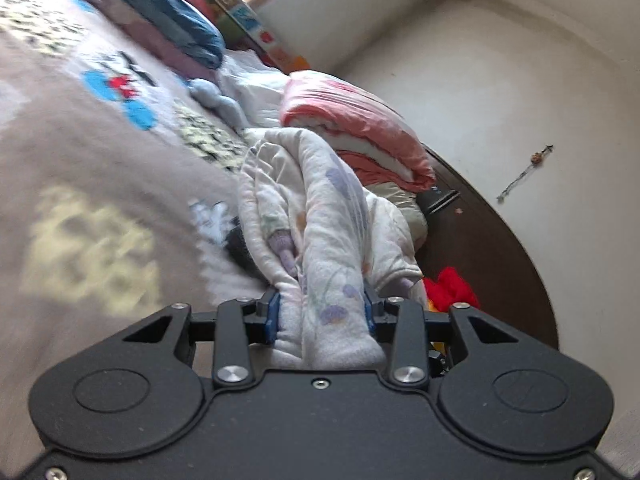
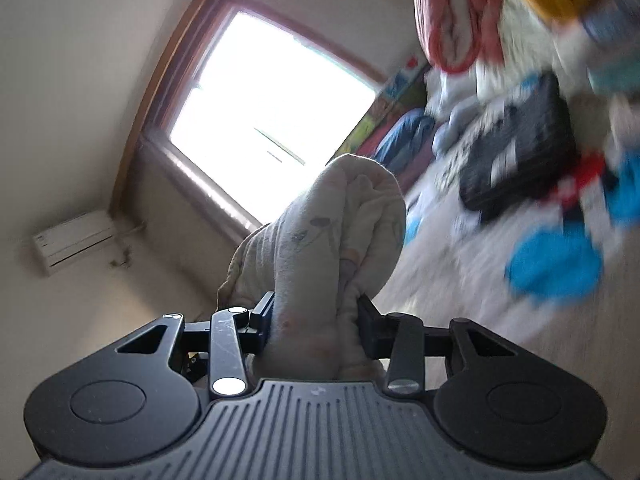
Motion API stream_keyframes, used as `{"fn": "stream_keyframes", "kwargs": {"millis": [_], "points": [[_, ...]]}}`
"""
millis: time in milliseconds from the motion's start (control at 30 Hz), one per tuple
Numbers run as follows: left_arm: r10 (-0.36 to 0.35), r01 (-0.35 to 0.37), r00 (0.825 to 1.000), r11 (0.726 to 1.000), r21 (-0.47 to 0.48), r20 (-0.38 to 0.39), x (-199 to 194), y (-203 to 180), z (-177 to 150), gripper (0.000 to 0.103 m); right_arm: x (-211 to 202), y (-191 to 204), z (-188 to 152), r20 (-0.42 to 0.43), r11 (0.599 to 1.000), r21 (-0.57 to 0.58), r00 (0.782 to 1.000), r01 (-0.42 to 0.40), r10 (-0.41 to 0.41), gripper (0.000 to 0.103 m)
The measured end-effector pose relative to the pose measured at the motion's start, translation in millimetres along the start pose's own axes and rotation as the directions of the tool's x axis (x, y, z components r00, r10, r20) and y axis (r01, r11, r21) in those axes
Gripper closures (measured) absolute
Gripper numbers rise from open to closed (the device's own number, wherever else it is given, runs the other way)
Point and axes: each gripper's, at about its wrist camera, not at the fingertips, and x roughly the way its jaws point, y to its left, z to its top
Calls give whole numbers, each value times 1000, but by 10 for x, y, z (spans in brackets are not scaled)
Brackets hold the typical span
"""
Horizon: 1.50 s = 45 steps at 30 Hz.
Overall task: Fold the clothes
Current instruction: 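Lift the folded white floral bundle with both grippers toward the black striped garment, then lower the bundle onto the black striped garment and open both grippers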
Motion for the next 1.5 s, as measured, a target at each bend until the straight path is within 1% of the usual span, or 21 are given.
{"fn": "stream_keyframes", "kwargs": {"millis": [167, 367, 633, 667, 700, 767, 800, 833, 867, 900, 933, 967, 1100, 1200, 1233, 1300, 1333, 1400, 1433, 1467, 1500], "points": [[-66, 67, 997, 998, 21, -36, 784, 133, 455, 68, 487, -197, 545, 117, 994, -69, 990, 90, -82, 61], [-146, 148, 987, 989, 25, -68, 1535, 215, 721, 68, 856, -468, 985, 233, 976, -106, 959, 188, -160, 61], [-219, 232, 962, 971, 63, -160, 2310, 264, 941, 68, 1060, -716, 1188, 358, 942, -105, 896, 320, -264, 61], [-211, 225, 961, 972, 66, -179, 2421, 290, 935, 68, 1076, -769, 1203, 365, 941, -88, 890, 325, -273, 60], [-174, 192, 963, 979, 72, -207, 2556, 333, 906, 68, 1070, -813, 1200, 372, 937, -73, 882, 340, -291, 60], [-52, 81, 962, 992, 97, -268, 2836, 438, 811, 67, 1111, -950, 1197, 380, 909, -35, 847, 415, -372, 53], [24, 14, 957, 992, 126, -290, 2948, 481, 753, 67, 1187, -1038, 1195, 373, 868, -22, 809, 497, -454, 48], [99, -52, 946, 986, 156, -309, 3061, 523, 695, 65, 1279, -1129, 1193, 348, 807, -22, 761, 590, -547, 46], [132, -83, 941, 983, 164, -310, 3112, 549, 670, 61, 1368, -1218, 1189, 324, 740, -26, 706, 673, -630, 46], [115, -74, 948, 986, 146, -297, 3084, 551, 687, 60, 1429, -1272, 1174, 307, 692, -48, 670, 721, -676, 46], [96, -60, 953, 990, 130, -288, 3048, 549, 708, 57, 1444, -1278, 1152, 308, 679, -74, 665, 730, -681, 46], [90, -55, 957, 990, 133, -276, 3002, 536, 727, 55, 1424, -1238, 1133, 323, 685, -93, 672, 723, -666, 46], [149, -95, 970, 959, 267, -189, 2744, 384, 800, 54, 1318, -978, 1031, 410, 655, -192, 666, 731, -624, 42], [145, -107, 985, 941, 320, -98, 2566, 286, 853, 54, 1238, -777, 966, 472, 627, -271, 668, 731, -575, 42], [132, -97, 988, 937, 336, -84, 2526, 244, 842, 54, 1220, -705, 958, 496, 614, -303, 671, 729, -552, 40], [111, -80, 992, 928, 364, -64, 2458, 157, 817, 54, 1217, -586, 953, 531, 577, -399, 693, 712, -488, 38], [101, -69, 993, 927, 369, -69, 2431, 113, 801, 54, 1250, -557, 1004, 527, 561, -439, 707, 702, -472, 38], [90, -51, 992, 925, 377, -87, 2351, 31, 765, 54, 1294, -537, 1076, 492, 554, -486, 735, 676, -466, 38], [98, -54, 991, 919, 390, -95, 2314, -18, 738, 51, 1307, -545, 1135, 446, 567, -484, 746, 666, -495, 37], [116, -65, 988, 910, 411, -101, 2280, -76, 702, 35, 1320, -553, 1195, 399, 580, -481, 754, 657, -522, 37], [140, -83, 985, 899, 429, -103, 2247, -133, 663, 26, 1333, -561, 1255, 350, 593, -478, 760, 648, -548, 37]]}}
